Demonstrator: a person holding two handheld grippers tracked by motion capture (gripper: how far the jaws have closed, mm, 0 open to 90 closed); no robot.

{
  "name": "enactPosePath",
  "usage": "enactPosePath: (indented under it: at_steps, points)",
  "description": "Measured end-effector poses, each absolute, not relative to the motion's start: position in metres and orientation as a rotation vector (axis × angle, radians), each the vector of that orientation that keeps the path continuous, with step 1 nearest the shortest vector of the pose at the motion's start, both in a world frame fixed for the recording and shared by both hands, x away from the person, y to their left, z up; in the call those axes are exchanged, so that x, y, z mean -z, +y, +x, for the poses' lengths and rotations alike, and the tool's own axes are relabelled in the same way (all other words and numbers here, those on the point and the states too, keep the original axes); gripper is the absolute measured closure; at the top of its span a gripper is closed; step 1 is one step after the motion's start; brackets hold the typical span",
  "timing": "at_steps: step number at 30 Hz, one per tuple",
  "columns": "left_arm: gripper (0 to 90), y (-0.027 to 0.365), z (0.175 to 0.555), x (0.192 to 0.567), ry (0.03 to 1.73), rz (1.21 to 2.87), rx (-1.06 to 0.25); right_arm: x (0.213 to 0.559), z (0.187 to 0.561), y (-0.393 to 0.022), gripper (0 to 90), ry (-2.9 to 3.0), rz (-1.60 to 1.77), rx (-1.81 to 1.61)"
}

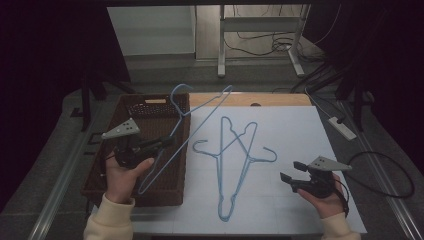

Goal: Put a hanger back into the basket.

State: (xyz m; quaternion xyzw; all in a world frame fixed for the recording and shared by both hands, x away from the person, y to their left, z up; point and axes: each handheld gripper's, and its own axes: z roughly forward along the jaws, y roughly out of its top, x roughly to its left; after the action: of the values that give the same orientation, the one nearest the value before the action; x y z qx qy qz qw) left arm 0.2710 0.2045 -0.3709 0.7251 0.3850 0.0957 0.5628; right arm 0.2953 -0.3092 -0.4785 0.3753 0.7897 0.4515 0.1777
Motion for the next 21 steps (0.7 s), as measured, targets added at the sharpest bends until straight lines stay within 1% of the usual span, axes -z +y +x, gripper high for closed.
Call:
enactPosePath:
  at_steps: [13, 21]
  points:
    - [86.7, 0.241, 0.275, 0.374, 0.954, 1.687, -0.278, 0.480, 0.296, -0.309, 30.0, 2.234, 1.064, -1.270]
    - [86.7, 0.262, 0.280, 0.382, 0.990, 1.686, -0.307, 0.480, 0.296, -0.309, 29.9, 2.239, 1.062, -1.261]
